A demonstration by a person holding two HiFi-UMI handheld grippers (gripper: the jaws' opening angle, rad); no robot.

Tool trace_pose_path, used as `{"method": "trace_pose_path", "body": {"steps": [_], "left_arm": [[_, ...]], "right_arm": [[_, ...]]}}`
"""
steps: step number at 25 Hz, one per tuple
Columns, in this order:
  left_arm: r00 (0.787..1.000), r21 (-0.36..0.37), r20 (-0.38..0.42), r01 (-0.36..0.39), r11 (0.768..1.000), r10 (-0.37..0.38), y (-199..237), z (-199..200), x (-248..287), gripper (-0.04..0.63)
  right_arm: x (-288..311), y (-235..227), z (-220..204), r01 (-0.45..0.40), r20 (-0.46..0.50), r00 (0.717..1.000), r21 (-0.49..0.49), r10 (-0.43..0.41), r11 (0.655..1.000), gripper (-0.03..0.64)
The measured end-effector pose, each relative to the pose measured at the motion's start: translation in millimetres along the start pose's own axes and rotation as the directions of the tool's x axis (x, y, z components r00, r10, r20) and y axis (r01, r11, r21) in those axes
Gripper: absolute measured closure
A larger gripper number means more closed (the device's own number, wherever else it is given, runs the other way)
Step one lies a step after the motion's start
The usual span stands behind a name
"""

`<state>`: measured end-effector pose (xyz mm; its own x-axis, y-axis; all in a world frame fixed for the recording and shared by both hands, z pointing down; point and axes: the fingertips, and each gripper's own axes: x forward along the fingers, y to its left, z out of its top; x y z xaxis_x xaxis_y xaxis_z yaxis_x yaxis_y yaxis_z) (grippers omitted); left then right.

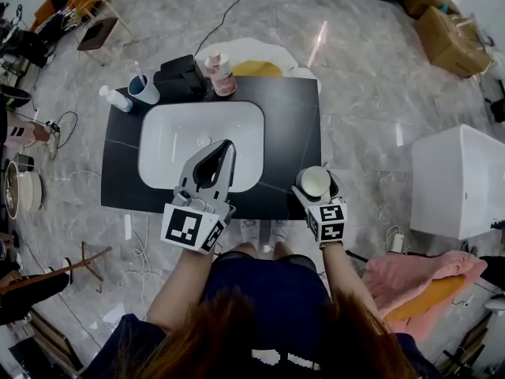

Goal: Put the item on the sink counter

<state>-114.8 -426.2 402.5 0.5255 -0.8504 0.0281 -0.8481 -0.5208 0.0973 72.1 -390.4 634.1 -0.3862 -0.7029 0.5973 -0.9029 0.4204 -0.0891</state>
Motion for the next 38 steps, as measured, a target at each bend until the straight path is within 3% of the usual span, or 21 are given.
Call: {"method": "trace_pose_path", "body": {"steps": [10, 12, 15, 18, 26, 31, 38], "left_arm": [[0.999, 0.009, 0.036, -0.014, 1.000, 0.013, 0.6, 13.6, -2.3, 0.573], [0.999, 0.012, 0.044, -0.018, 1.000, 0.018, 2.6, 17.1, -1.8, 0.573], [0.998, 0.020, 0.059, -0.022, 1.000, 0.021, 4.7, 24.9, -1.0, 0.573], [0.997, 0.029, 0.076, -0.027, 0.999, 0.024, 6.3, 34.3, -0.6, 0.572], [0.991, 0.056, 0.128, -0.046, 0.997, 0.039, 12.7, 63.3, -3.6, 0.574], [0.987, 0.052, 0.154, -0.063, 0.997, 0.055, 16.0, 77.0, -8.2, 0.574], [0.982, 0.058, 0.174, -0.080, 0.995, 0.069, 20.7, 91.1, -14.6, 0.572]], "right_arm": [[-35.1, -6.3, 48.9, -0.003, 0.118, 0.993, 0.019, 0.001, 1.000, 0.165], [-40.9, -8.1, 66.8, -0.003, 0.157, 0.988, 0.022, 0.000, 1.000, 0.214], [-53.0, -12.3, 100.2, 0.014, 0.237, 0.971, 0.035, -0.022, 0.999, 0.362], [-67.6, -15.5, 137.8, 0.024, 0.322, 0.946, 0.051, -0.039, 0.998, 0.457], [-122.6, -12.1, 230.4, 0.054, 0.525, 0.848, 0.037, -0.066, 0.998, 0.594], [-150.2, -4.3, 263.5, 0.045, 0.597, 0.800, 0.027, -0.052, 0.999, 0.600], [-164.5, 11.3, 284.8, 0.042, 0.620, 0.784, -0.011, -0.026, 0.999, 0.601]]}}
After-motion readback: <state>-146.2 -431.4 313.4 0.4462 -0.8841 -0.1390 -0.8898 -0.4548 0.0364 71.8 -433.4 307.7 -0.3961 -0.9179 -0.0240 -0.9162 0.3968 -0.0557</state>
